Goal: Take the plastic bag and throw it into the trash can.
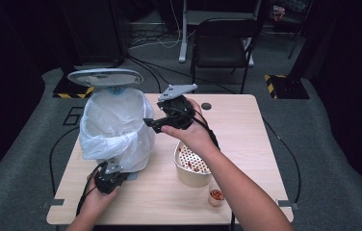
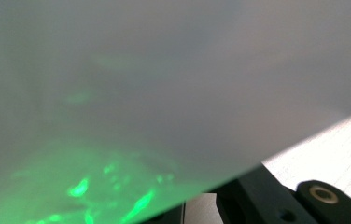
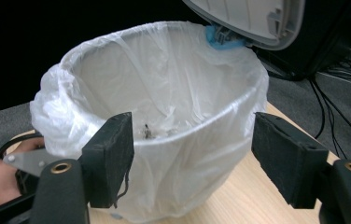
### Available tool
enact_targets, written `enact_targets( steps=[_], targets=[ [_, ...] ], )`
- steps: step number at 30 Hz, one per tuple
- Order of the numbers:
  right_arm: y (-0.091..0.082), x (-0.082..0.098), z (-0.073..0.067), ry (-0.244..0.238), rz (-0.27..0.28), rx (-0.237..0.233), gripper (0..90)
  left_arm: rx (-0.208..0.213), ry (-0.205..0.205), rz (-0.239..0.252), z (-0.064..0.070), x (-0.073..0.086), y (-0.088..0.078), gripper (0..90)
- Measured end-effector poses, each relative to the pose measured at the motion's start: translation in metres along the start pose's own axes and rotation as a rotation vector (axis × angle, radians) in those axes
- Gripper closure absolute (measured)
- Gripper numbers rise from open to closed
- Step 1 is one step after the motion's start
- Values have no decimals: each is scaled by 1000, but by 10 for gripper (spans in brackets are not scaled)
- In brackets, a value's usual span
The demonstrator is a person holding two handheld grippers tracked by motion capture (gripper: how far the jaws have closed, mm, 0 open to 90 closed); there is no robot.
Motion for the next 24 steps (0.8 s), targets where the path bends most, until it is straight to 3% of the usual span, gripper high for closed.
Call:
enact_targets(
  steps=[4,14,24],
  targets=[
    [-13,8,1,-20,-12,33,322,2,1,4,0,0,0,900],
    [-54,32,5,32,21,75,311,8,-11,12,0,0,0,900],
    [-76,59,7,13,24,128,322,3,-4,10,0,0,0,900]
  ],
)
Point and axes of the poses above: each handheld gripper's, and its own axes: y roughly forward along the jaws, x roughly out of its underside, z roughly to its right, the point moved 1 cm from there along y, roughly forward along the jaws, and after that the axes turned 9 degrees about -x, right-handed, at the moved point
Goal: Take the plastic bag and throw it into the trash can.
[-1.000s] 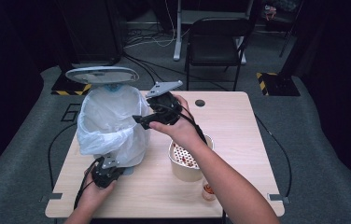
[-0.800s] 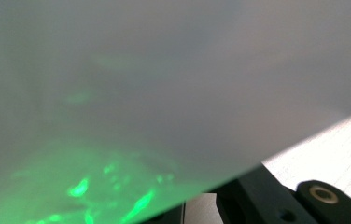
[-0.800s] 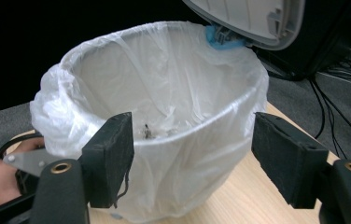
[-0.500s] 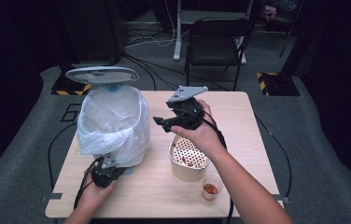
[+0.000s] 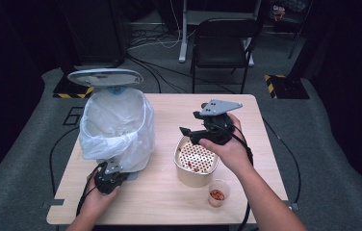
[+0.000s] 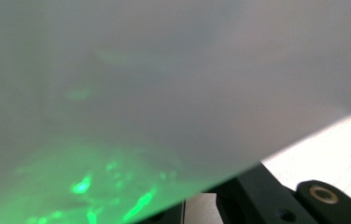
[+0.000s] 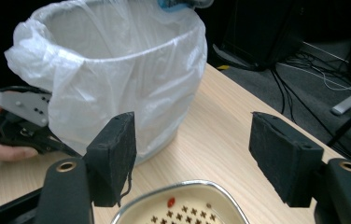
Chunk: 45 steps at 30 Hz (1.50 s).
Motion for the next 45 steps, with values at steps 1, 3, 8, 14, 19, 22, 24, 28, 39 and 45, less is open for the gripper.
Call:
enact_targets(
  steps=[1,3,8,14,19,22,24,28,39,45],
  targets=[
    [-2,2,0,1,0,1,328,3,-10,2,1,0,0,900],
    [-5,7,0,0,-2,-1,367,1,-8,0,0,0,0,900],
    [-11,24,-1,7,-21,-8,365,1,-9,2,1,0,0,900],
    [-16,46,-2,24,-25,3,344,0,-8,2,1,0,0,900],
    [-21,64,-2,30,-34,18,329,0,-7,1,0,0,0,900],
    [-23,71,-4,50,-26,22,319,0,-9,1,1,0,0,900],
    [-24,77,-4,43,-30,34,312,-1,-10,1,1,0,0,900],
    [-24,86,-8,43,-35,43,312,-2,16,-8,-1,0,-1,900],
    [-32,115,-17,68,-34,49,286,-3,16,-8,-1,0,-1,900],
    [-32,135,-20,108,-17,39,269,-4,8,-6,0,0,0,900]
  ],
)
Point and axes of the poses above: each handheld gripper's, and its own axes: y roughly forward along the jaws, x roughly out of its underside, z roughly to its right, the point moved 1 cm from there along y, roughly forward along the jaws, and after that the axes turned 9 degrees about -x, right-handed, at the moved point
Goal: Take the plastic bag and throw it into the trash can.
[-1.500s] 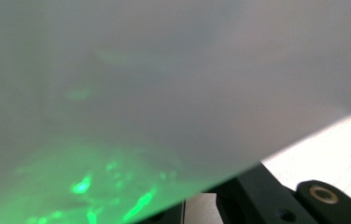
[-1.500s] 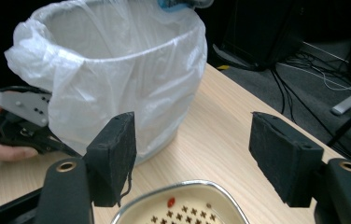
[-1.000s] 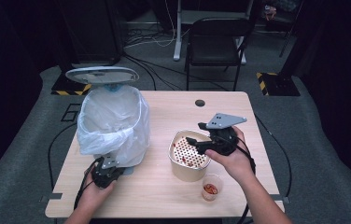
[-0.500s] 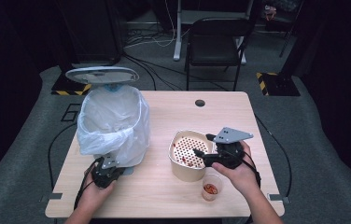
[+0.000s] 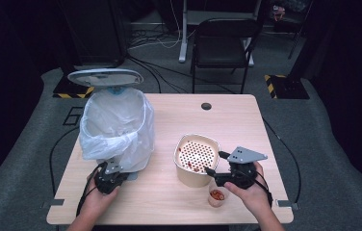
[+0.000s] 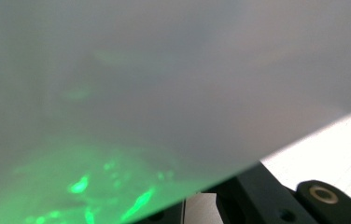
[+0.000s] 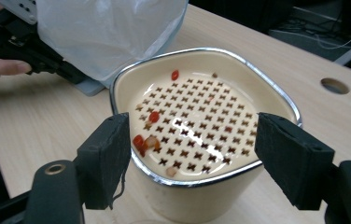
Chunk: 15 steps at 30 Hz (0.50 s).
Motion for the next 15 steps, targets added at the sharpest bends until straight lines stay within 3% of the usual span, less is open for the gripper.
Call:
enact_targets(
  steps=[1,12,15],
  targets=[
    [0,4,0,9,4,-4,267,1,-23,8,2,0,0,900],
    [-3,41,-2,44,-35,-18,198,0,-23,8,1,0,0,900],
    [0,49,-6,44,-45,-42,165,-1,-24,8,2,0,0,900]
  ],
)
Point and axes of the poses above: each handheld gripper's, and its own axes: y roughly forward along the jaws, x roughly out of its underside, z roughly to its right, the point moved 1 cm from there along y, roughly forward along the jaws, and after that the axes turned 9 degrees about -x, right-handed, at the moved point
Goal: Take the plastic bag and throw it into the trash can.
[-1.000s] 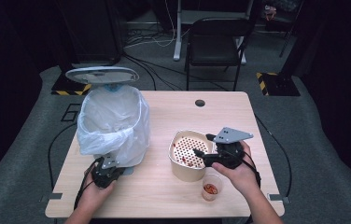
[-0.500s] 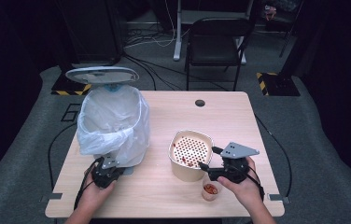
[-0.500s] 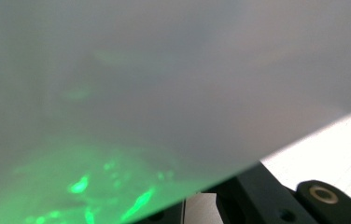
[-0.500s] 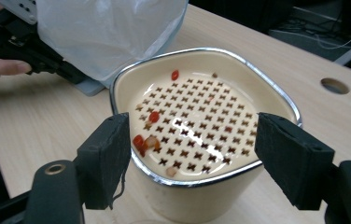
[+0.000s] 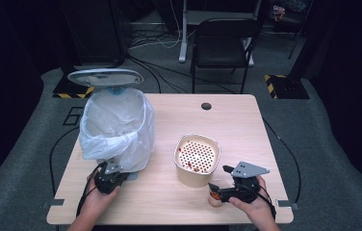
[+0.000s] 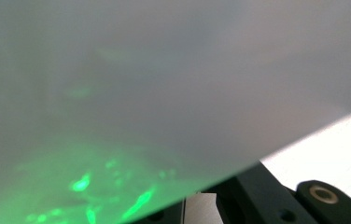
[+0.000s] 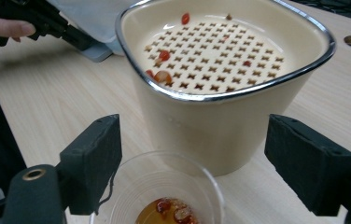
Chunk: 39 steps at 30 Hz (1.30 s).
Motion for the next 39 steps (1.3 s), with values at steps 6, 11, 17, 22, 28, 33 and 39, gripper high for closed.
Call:
enact_targets(
  steps=[6,11,17,22,28,33,39],
  targets=[
    [5,9,-5,-7,-10,-25,143,-1,20,-7,-1,0,-1,900],
    [6,15,-8,1,-21,-42,121,2,-10,3,0,0,0,900],
    [10,20,-9,-6,-54,-58,119,7,10,-10,-3,0,-1,900],
    [15,25,-7,-7,-76,-65,123,4,9,-9,-2,0,-1,900],
    [19,30,-8,-24,-110,-50,146,5,-15,7,0,0,0,900],
    [20,33,-7,-27,-128,-42,197,2,-12,2,0,0,0,900],
    [19,33,-6,-27,-125,-36,212,1,-10,3,0,0,0,900]
  ],
)
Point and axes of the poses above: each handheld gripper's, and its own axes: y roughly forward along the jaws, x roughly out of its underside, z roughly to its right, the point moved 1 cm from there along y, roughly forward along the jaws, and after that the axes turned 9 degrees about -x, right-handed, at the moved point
